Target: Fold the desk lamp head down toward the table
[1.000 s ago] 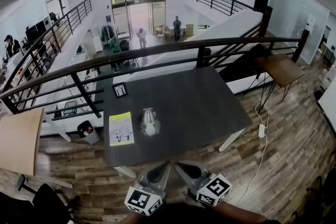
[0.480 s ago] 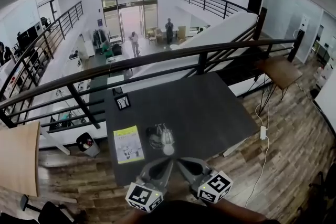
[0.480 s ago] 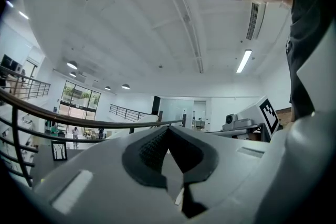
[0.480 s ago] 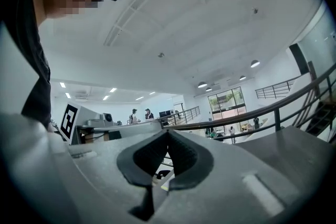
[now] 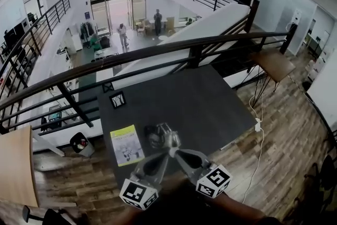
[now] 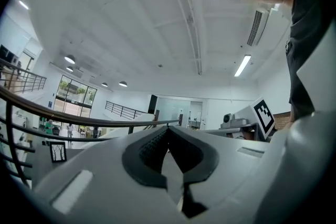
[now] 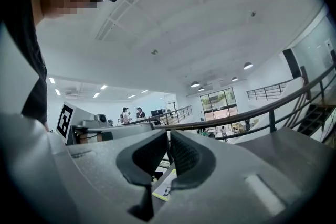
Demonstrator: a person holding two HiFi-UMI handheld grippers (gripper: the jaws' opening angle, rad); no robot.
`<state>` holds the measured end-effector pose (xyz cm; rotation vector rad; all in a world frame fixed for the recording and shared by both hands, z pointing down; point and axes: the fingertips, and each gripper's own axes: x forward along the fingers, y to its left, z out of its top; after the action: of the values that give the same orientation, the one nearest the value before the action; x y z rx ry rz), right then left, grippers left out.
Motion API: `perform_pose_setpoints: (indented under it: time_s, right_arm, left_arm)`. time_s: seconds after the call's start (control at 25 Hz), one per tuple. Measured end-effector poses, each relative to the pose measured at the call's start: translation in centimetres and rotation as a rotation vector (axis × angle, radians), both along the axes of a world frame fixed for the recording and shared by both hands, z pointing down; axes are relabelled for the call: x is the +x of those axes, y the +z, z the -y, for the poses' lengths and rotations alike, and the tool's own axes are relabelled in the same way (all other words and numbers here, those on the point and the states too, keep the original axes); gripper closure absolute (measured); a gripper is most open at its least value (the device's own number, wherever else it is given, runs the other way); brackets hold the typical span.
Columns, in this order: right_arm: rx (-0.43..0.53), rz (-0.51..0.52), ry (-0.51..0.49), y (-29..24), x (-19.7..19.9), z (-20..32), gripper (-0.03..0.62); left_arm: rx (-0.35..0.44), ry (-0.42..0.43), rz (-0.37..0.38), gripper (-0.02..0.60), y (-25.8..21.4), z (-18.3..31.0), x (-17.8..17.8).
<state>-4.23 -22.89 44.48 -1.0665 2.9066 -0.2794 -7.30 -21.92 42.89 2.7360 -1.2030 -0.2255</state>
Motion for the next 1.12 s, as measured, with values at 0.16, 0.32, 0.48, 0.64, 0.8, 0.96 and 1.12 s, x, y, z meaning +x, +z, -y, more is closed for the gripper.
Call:
perform_pose_setpoints:
  time_s: [0.16,0.32,0.48,0.64,0.8,0.96,1.12]
  right_arm:
    - [-0.009,-0.019,0.015,0.0,-0.2,2.1,0.554]
    - [-0.042,-0.039,0.024,1.1,0.3,4.8,0.518]
    - [-0.105,-0.094,0.012,2.6,0.4,6.7,0.466]
    - [-0.183,-0.140,-0.014,5.2,0.3,8.5,0.404]
    - [-0.228,-0.163,-0.061,6.7,-0.1,9.2,0.381]
    - [-0.268,-0.188,-0.102,7.8,-1.0,9.4,0.372]
    - [-0.271,-0.186,-0.110,8.4,-1.3,9.4,0.373]
  left_arm:
    - [-0.019,-0.009,0.001,0.580,0.4,1.6,-0.7]
    - [-0.048,-0.014,0.001,0.580,1.9,3.7,-0.9]
    - [-0.086,-0.032,-0.007,0.580,2.4,5.5,-0.5]
    - [-0.105,-0.050,-0.006,0.580,3.2,6.9,-0.3]
    - [-0.131,-0.074,-0.009,0.580,4.3,8.0,-0.1]
    - [-0.154,-0.089,-0.007,0.580,4.8,8.6,-0.3]
    - [-0.173,-0.101,-0.008,0.580,4.9,9.2,-0.7]
